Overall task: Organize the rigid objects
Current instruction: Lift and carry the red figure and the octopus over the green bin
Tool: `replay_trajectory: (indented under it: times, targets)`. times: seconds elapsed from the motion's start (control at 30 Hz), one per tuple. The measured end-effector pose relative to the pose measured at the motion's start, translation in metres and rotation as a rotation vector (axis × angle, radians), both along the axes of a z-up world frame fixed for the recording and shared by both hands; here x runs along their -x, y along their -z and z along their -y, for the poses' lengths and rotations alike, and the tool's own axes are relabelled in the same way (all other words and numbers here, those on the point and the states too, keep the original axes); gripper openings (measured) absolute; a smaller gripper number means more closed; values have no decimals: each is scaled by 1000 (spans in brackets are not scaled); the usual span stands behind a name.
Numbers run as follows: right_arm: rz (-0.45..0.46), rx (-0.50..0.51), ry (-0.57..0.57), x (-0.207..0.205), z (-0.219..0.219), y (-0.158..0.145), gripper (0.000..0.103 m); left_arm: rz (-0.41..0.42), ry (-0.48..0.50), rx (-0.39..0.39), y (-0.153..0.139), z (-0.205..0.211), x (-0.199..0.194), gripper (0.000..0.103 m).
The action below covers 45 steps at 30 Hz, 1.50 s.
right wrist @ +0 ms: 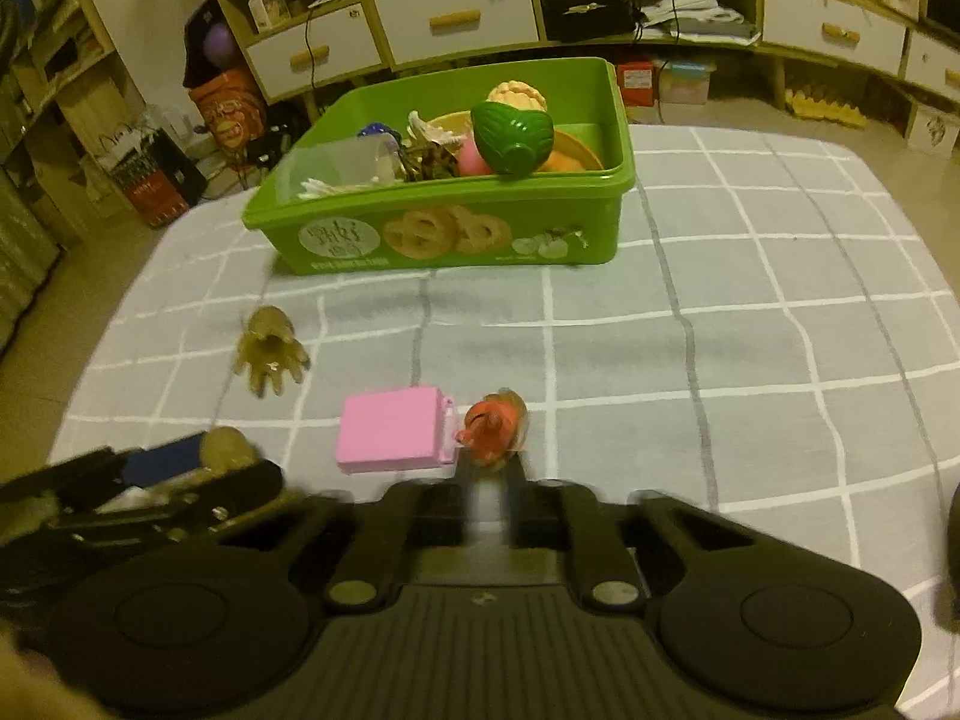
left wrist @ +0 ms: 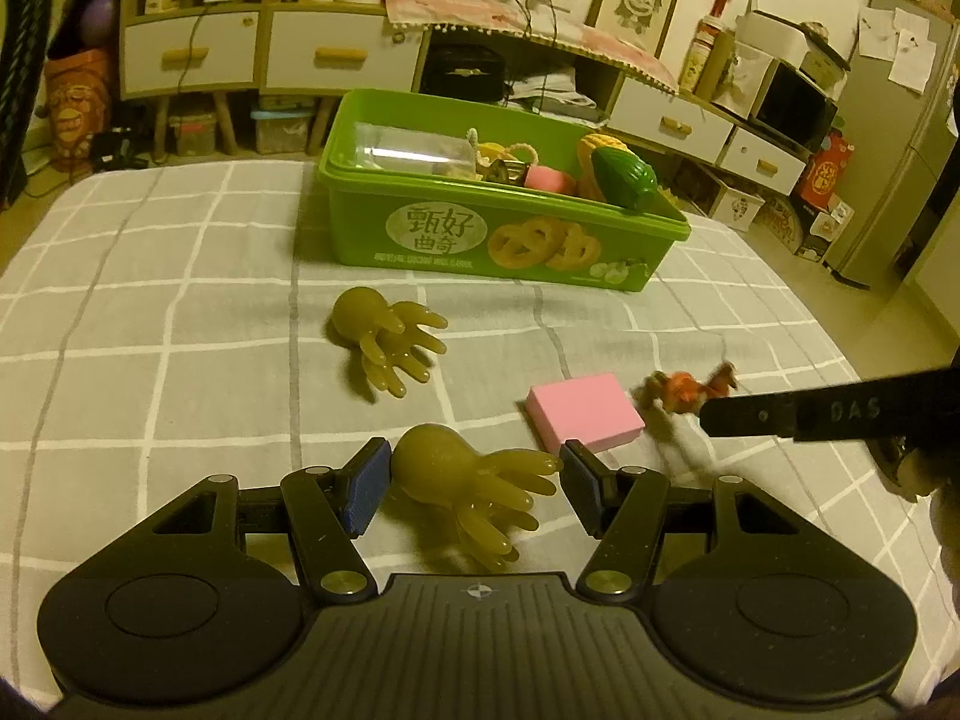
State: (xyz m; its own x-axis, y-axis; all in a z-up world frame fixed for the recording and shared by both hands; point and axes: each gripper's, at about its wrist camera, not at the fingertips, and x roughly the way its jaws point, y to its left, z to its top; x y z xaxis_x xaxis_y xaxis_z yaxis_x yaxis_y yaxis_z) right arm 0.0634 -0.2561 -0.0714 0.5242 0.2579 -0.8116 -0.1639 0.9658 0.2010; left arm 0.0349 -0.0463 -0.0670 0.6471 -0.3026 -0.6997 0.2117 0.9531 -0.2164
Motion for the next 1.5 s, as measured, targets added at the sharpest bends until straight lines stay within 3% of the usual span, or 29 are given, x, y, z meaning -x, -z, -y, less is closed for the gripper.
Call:
replay_trajectory:
  times: [0.17,0.27,0.4,0.47,0.6,0.67,0.8,0.93,1.03,1.1,1.13,1.2,1.5]
  targets:
    - [-10,-25,7,-3,3,-2,0,-1,2,-2,-1,2,1,66]
    - [-42,-96,30,-7,18,-3,0,-9,-4,-3,0,1,1,66]
    - [-101,-203,96,-14,40,-1,20,-12,-5,6,0,0,0,66]
    - [-110,-207,117,-15,43,2,21,-12,-5,9,0,0,0,66]
    - [-119,-165,115,-20,36,9,23,-15,-1,13,0,1,0,66]
    - [-96,-83,101,-20,26,9,28,-16,1,12,0,1,0,66]
    - [-37,43,73,-20,11,9,48,-22,-3,12,1,0,0,66]
    - [-32,92,67,-25,3,19,49,-29,-5,13,3,1,0,66]
    - [-27,67,91,-27,3,27,53,-31,-1,9,4,1,0,66]
    - [-18,71,104,-26,2,28,51,-32,0,6,5,2,0,66]
    - [-12,81,107,-26,1,28,44,-33,-1,5,5,2,1,66]
    - [5,117,105,-24,-2,28,43,-35,-3,3,6,1,1,66]
    - [-27,66,154,-24,9,22,43,-22,-2,13,0,1,1,66]
